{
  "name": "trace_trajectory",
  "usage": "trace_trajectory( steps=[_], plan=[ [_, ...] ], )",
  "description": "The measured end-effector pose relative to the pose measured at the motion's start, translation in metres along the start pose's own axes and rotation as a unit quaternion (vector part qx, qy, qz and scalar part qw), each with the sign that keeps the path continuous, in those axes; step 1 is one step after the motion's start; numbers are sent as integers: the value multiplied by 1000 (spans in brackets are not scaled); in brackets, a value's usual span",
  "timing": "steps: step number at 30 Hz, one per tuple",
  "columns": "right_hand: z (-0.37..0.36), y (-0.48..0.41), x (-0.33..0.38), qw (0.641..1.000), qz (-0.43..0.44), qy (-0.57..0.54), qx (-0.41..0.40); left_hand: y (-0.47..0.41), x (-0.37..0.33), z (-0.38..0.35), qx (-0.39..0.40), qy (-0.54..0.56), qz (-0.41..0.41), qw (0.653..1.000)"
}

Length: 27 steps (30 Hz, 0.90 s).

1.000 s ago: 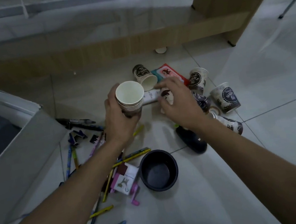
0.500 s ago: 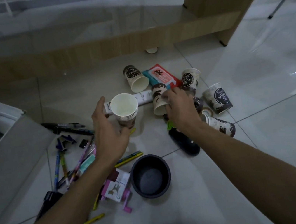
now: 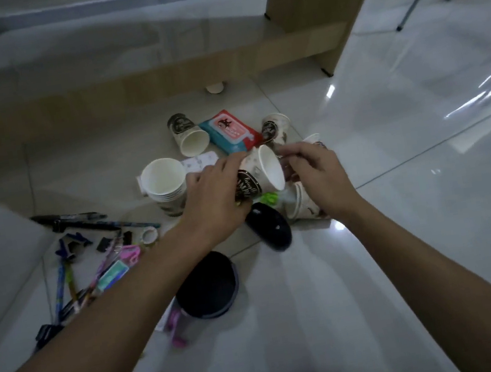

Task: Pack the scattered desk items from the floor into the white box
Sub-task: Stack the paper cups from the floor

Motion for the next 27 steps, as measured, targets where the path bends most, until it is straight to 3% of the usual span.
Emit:
trace_trajectory(
  steps=[2,4,6,9,11,13,15,17,20,24,27],
  plan=[
    [12,11,-22,995,-22,96,35,-3,1,-16,51,29,35,998],
    [5,19,-53,941,-63,305,133,-2,5,-34,119,88,70,986],
    [-2,29,-79,891,-93,401,193,-1,7,-49,177,160,92,967],
    [4,27,-81,879,-40,451,151,-3,7,-61,200,228,123,945],
    [23,24,-68,917,-23,388,93,-5,7,-63,191,245,138,940],
    [55,22,-49,967,-7,256,-10,-7,10,-66,184,259,152,936],
    [80,24,-29,985,-10,131,-116,-5,10,-72,193,280,167,926],
    [83,19,-19,987,-32,16,-157,-5,5,-78,206,294,167,918],
    [47,5,-17,989,-84,-81,-95,-9,-4,-79,191,329,172,909],
    [-3,7,-12,996,-83,5,26,-13,-1,-82,157,394,173,889],
    [-6,1,-16,995,-92,-46,12,-9,6,-75,144,397,178,889]
  ],
)
Point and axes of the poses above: each hand's wrist, its own y-axis away from the middle knuckle, its own z-axis out of the back of the hand, x = y × z, the point moved 8 cm from there along -y, towards the middle knuckle, and after that the axes turned 13 degrees about x, right-handed, at the moved point
